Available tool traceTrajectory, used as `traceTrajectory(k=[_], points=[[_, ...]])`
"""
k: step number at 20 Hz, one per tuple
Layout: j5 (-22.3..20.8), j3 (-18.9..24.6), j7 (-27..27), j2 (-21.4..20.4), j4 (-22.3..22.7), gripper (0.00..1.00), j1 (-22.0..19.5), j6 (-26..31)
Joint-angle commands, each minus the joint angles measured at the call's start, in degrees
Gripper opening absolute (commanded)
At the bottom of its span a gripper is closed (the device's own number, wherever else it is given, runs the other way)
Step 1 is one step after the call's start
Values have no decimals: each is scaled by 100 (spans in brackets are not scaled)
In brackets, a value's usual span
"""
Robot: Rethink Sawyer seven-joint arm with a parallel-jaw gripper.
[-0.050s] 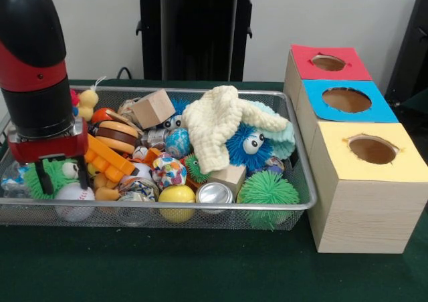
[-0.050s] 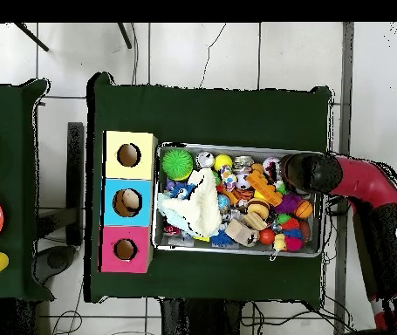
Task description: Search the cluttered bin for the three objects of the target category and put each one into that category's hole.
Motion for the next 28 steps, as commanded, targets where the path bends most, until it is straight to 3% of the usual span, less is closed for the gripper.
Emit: traceTrajectory(k=[1, 11, 22, 28], points=[[-502, -234, -1607, 48, -71, 100, -208, 288], [-522, -268, -1481, -235, 612, 100, -556, 42], [-735, -152, -1712, -101, 531, 100, -543, 121], [-845, -171, -1575, -80, 644, 100, -507, -100]])
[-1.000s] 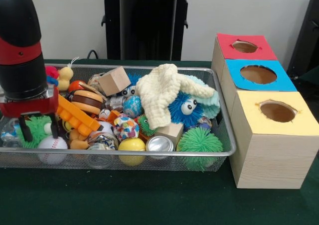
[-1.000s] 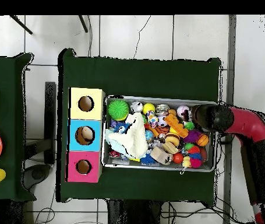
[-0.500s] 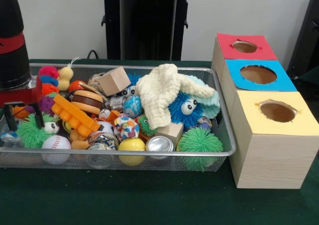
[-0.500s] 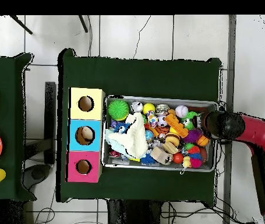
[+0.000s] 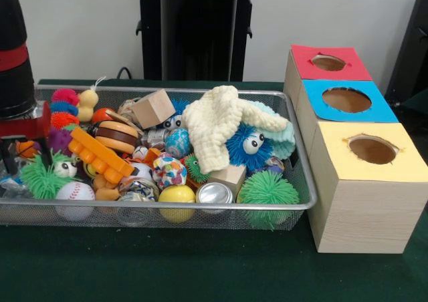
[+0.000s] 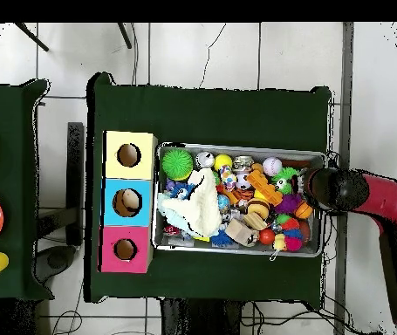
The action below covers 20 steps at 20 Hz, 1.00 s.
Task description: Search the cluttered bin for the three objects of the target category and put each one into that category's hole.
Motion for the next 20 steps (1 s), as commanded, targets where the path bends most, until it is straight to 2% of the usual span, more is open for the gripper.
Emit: traceTrajectory(k=[1, 12, 20], points=[[-678, -151, -1537, 92, 433, 100, 55, -126], [-728, -325, -796, -140, 1101, 100, 229, -594], [-735, -396, -507, -266, 1339, 100, 304, -741]])
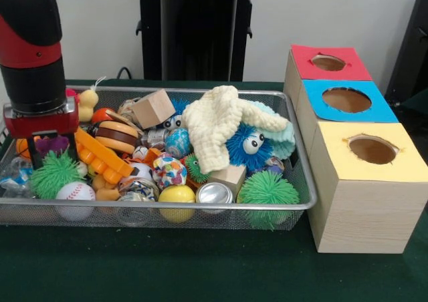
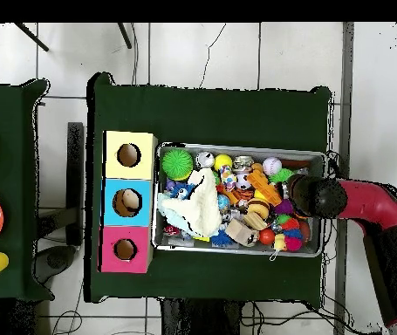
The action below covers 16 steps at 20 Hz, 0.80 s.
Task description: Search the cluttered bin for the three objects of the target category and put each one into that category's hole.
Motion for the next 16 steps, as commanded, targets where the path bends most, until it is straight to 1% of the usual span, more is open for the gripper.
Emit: traceTrajectory(k=[1, 3, 5, 14, 16], points=[[-432, -316, -508, -6, 679, 100, 107, -199], [-452, -327, -518, 16, 657, 100, 97, -241], [-453, -313, -594, 71, 534, 100, 116, -203], [-534, -282, -902, 477, -23, 100, 79, -210], [-572, -289, -896, 639, -165, 100, 111, -249]])
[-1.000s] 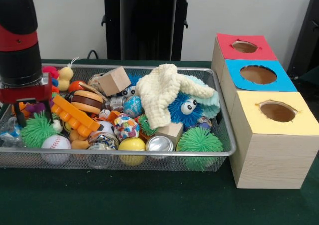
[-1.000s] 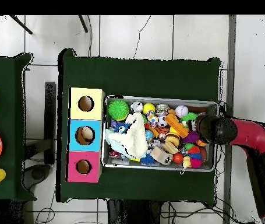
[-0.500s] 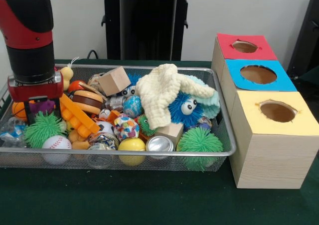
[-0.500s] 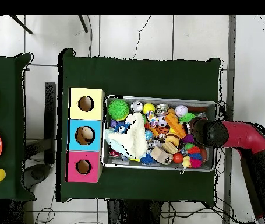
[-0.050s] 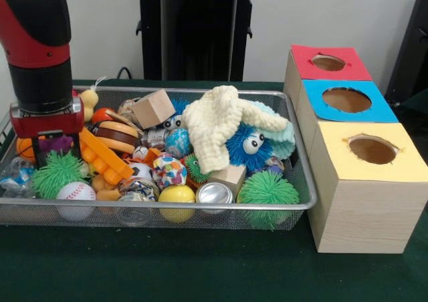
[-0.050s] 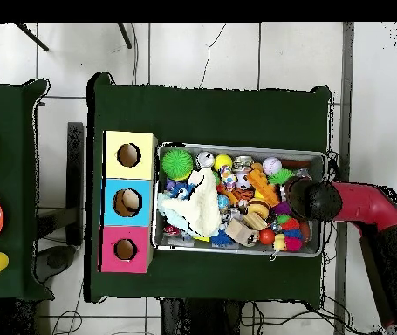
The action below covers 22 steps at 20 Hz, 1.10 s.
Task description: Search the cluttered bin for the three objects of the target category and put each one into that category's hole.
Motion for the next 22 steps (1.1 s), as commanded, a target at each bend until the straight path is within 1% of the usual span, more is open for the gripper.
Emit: traceTrajectory(k=[1, 4, 7, 13, 19, 20, 22], points=[[-478, -173, -877, 735, -288, 100, 49, -98], [-559, -161, -849, 1309, -659, 100, 102, -305], [-598, -162, -811, 1532, -851, 100, 141, -474], [-537, -294, -596, 1453, -784, 100, 206, -544], [-578, -263, -645, 1369, -645, 100, 123, -717], [-581, -254, -641, 1361, -618, 0, 99, -766], [-567, -275, -613, 1353, -620, 0, 113, -727]])
